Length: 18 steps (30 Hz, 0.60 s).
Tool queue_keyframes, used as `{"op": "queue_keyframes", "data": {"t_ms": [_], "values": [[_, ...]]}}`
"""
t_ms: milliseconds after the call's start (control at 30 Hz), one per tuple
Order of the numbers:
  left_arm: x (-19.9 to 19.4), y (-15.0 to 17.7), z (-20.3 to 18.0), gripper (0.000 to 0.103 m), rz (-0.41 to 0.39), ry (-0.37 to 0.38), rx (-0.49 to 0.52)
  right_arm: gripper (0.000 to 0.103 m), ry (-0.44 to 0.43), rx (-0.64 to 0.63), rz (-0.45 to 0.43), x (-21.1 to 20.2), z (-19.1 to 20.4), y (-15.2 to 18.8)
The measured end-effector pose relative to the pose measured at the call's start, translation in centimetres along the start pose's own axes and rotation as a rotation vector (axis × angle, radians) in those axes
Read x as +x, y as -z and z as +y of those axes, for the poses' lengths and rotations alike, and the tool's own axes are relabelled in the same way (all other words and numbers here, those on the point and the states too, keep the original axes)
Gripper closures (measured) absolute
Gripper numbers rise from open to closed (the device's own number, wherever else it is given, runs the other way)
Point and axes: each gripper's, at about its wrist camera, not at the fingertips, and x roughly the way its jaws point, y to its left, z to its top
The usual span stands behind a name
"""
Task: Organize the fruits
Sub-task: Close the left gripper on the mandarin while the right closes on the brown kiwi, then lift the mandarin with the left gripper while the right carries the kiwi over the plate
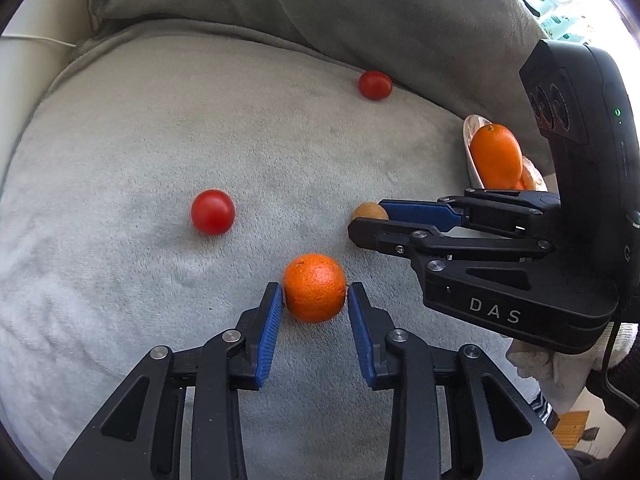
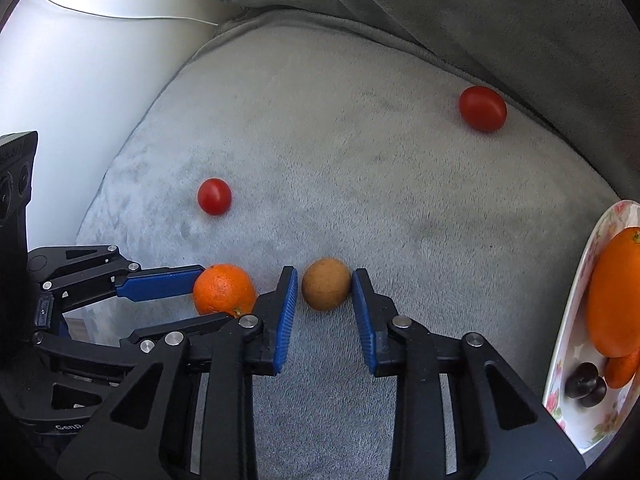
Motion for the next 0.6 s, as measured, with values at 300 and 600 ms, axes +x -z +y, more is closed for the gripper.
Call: {"op": "queue_keyframes", "data": {"t_ms": [300,600], "values": [[0.5,-0.1,-0.8,0.074,-0.006,-0.017,0.021,0.076,-0.001,0.011,-0.015,-0.1,0.0,0.2],[-0.7,0.0,-1.1,0.074,-0.027,-0.011,0.032,0.076,0.003,0.041,-0.081,-2.8,-0.7,0.7]]}}
